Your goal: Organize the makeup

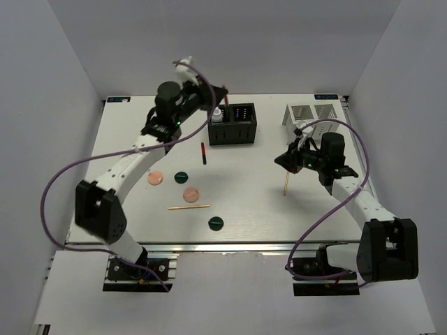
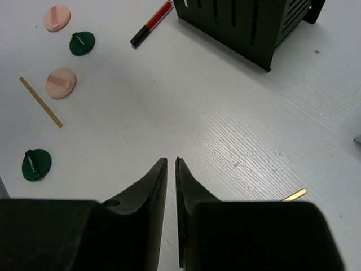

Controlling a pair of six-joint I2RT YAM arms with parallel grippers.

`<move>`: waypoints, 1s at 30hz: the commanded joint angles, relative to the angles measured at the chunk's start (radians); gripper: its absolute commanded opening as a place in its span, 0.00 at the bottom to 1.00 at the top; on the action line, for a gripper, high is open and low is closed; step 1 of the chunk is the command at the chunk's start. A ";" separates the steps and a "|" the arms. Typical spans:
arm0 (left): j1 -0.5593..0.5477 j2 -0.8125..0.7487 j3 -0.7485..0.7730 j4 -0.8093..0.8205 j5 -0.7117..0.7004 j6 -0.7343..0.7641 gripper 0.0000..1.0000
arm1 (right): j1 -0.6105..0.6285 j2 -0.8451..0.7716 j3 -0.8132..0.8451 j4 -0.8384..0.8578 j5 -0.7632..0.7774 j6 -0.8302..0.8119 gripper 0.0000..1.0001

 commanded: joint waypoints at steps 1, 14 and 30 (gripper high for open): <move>-0.051 0.182 0.139 0.090 0.083 0.169 0.00 | -0.003 0.002 0.040 0.026 -0.019 -0.002 0.17; -0.116 0.564 0.483 0.148 -0.164 0.469 0.00 | -0.003 -0.052 -0.009 0.043 -0.013 0.003 0.17; -0.116 0.540 0.362 0.139 -0.188 0.484 0.64 | 0.050 0.027 0.052 -0.006 -0.071 -0.068 0.41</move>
